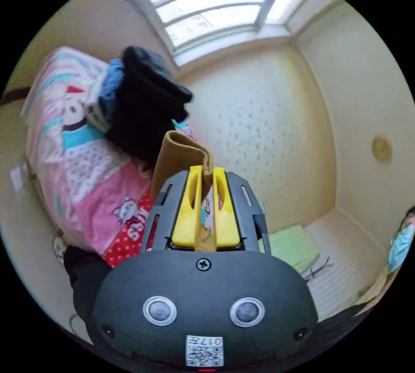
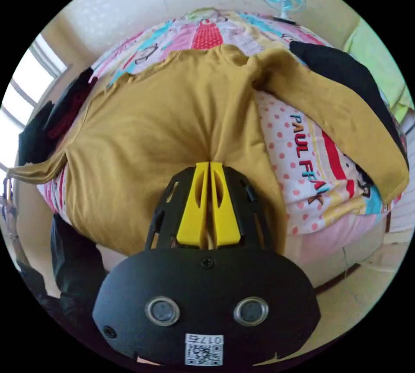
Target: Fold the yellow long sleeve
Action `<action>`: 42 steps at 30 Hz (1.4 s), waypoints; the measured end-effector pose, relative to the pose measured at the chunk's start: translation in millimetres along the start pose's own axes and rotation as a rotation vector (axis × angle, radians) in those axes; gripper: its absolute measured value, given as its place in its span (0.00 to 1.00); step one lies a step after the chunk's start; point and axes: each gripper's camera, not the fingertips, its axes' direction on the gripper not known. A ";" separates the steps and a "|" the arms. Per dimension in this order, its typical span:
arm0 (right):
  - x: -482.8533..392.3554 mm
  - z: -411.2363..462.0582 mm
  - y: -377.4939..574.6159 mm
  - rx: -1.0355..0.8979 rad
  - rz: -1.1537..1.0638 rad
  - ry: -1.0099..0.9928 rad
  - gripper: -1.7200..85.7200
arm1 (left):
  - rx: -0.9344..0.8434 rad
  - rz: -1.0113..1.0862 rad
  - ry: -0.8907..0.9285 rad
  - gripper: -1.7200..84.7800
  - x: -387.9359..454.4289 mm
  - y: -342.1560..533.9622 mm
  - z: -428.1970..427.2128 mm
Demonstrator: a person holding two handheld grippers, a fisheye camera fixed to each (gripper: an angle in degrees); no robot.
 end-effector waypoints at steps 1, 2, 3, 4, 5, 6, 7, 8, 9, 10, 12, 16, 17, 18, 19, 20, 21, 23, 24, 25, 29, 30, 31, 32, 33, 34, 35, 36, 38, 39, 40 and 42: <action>3.9 -0.6 18.1 0.108 0.035 -0.012 0.02 | -0.072 0.109 0.057 0.08 44.2 2.6 34.1; 6.9 -2.4 26.2 0.144 0.039 -0.024 0.02 | -0.096 0.157 0.092 0.08 65.6 6.9 51.7; 8.5 -3.4 27.4 0.144 0.037 -0.031 0.02 | -0.142 0.248 0.168 0.08 106.6 20.0 88.8; 12.7 -4.5 28.0 0.136 0.038 -0.044 0.02 | -0.206 0.330 0.241 0.08 145.0 37.6 130.2; 18.0 -5.7 29.7 0.138 0.042 -0.061 0.03 | -0.246 0.359 0.274 0.08 162.7 48.0 152.2; 20.8 -6.5 30.8 0.140 0.043 -0.071 0.03 | -0.325 0.394 0.336 0.08 193.8 71.8 195.5; 26.5 -8.2 32.9 0.143 0.041 -0.090 0.03 | -0.395 0.421 0.405 0.08 221.4 100.9 239.0; 32.9 -10.3 35.4 0.147 0.037 -0.111 0.03 | -0.429 0.444 0.439 0.08 234.0 117.0 260.6; 36.5 -11.3 36.6 0.150 0.037 -0.123 0.03 | -0.512 0.496 0.478 0.08 256.0 151.1 303.7; 44.5 -13.3 38.6 0.153 0.043 -0.152 0.03 | -0.615 0.514 0.477 0.10 269.7 185.3 343.7; 56.6 -16.1 40.6 0.153 0.054 -0.192 0.03 | -0.754 0.478 0.460 0.13 273.3 234.9 389.2; 74.8 -22.9 45.0 0.161 0.052 -0.207 0.03 | -0.846 0.448 0.386 0.14 240.7 311.4 402.4; 78.1 -25.1 46.2 0.165 0.045 -0.196 0.03 | -0.854 0.455 0.342 0.14 233.7 318.4 400.2; 80.2 -26.3 46.7 0.167 0.044 -0.192 0.03 | -0.877 0.458 0.248 0.14 218.2 329.7 395.7; 85.6 -28.8 46.9 0.165 0.046 -0.193 0.03 | -0.906 0.448 0.157 0.14 200.6 338.3 390.3; 93.7 -31.6 46.9 0.162 0.054 -0.210 0.03 | -0.923 0.438 0.117 0.14 191.3 341.8 387.4; 98.9 -33.3 46.7 0.158 0.060 -0.227 0.03 | -0.965 0.413 0.047 0.14 171.7 348.1 382.1; 130.2 -46.1 40.5 0.092 0.093 -0.376 0.04 | -1.035 0.359 -0.054 0.15 141.0 356.5 373.6; 140.3 -51.4 39.2 0.085 0.104 -0.427 0.04 | -1.051 0.335 -0.109 0.14 123.2 359.5 363.4; 163.1 -68.2 41.2 0.128 0.133 -0.521 0.05 | -1.023 0.323 -0.149 0.14 110.6 358.6 348.0; 279.1 -155.7 92.3 0.549 0.443 -0.504 0.09 | -0.966 0.252 -0.192 0.14 89.5 349.2 308.0; 297.3 -164.7 102.4 0.590 0.498 -0.471 0.10 | -0.973 0.205 -0.193 0.15 82.8 347.4 300.2; 332.2 -177.2 123.0 0.655 0.601 -0.403 0.11 | -0.979 0.165 -0.184 0.15 77.6 346.6 294.0; 365.5 -181.3 142.3 0.680 0.711 -0.361 0.12 | -0.980 0.153 -0.177 0.15 75.9 346.4 291.2; 380.2 -180.8 150.1 0.682 0.757 -0.357 0.12 | -0.980 0.145 -0.174 0.15 74.5 346.2 286.4; 404.6 -177.0 161.4 0.684 0.812 -0.380 0.13 | -0.979 0.153 -0.190 0.15 75.0 346.0 282.6; 422.4 -171.3 167.1 0.680 0.839 -0.424 0.13 | -0.977 0.159 -0.200 0.15 75.8 345.9 281.1; 429.3 -168.5 168.4 0.678 0.850 -0.446 0.13 | -0.974 0.168 -0.215 0.15 77.4 345.6 278.9; 446.5 -159.2 170.2 0.688 0.918 -0.504 0.14 | -0.962 0.161 -0.218 0.15 78.8 344.9 276.7; 449.7 -155.8 170.3 0.679 0.950 -0.515 0.14 | -0.952 0.144 -0.213 0.15 78.9 344.5 276.2; 455.7 -146.2 172.9 0.662 1.035 -0.555 0.14 | -0.946 0.125 -0.205 0.15 79.0 344.6 276.7; 459.3 -134.8 180.4 0.731 1.099 -0.626 0.14 | -0.947 0.107 -0.191 0.15 81.6 345.3 279.4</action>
